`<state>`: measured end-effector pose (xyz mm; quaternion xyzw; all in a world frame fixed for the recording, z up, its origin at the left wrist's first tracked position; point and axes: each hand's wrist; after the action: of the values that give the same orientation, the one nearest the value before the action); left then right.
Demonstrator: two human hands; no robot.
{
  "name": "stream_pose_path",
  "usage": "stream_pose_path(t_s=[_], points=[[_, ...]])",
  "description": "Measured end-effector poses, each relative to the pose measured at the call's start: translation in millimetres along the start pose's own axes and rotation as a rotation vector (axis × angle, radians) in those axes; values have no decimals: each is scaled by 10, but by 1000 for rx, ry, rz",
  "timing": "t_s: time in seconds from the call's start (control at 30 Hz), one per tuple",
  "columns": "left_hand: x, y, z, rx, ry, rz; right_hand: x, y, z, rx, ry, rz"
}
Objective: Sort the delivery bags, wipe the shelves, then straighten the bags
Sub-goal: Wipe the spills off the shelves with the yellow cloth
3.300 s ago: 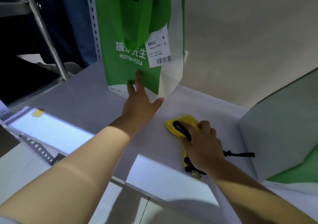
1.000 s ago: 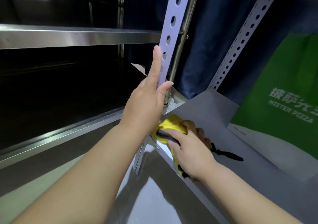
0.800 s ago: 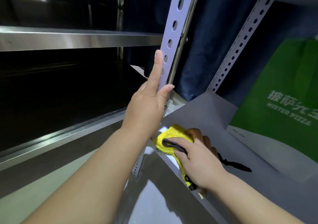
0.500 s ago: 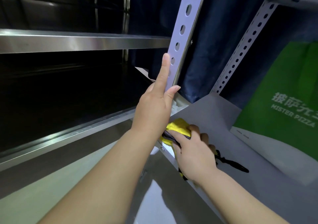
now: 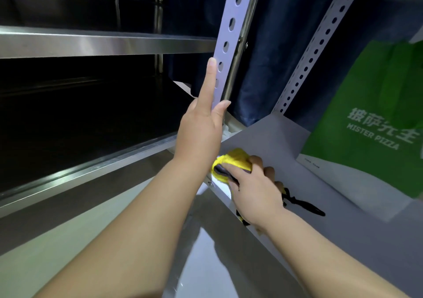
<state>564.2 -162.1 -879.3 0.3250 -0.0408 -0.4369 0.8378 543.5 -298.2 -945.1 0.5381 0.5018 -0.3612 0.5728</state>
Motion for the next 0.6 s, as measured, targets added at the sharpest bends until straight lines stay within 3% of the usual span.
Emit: stream_pose_path(t_s=[0.17, 0.43, 0.6], points=[[28, -53, 30, -4, -8, 32, -140, -432, 316, -145, 11, -42], [-47, -647, 92, -54, 161, -9, -272, -476, 550, 107, 9, -86], [-35, -1136, 150, -141, 233, -119, -341, -770, 619, 73, -12, -56]])
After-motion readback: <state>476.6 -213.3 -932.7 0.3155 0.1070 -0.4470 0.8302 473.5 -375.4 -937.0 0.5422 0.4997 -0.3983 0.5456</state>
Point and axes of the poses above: each hand's wrist, its own y-axis towards the middle knuckle, its own x-axis out of the palm, z = x × y, and after that the axes turned 10 degrees about z, right-handed
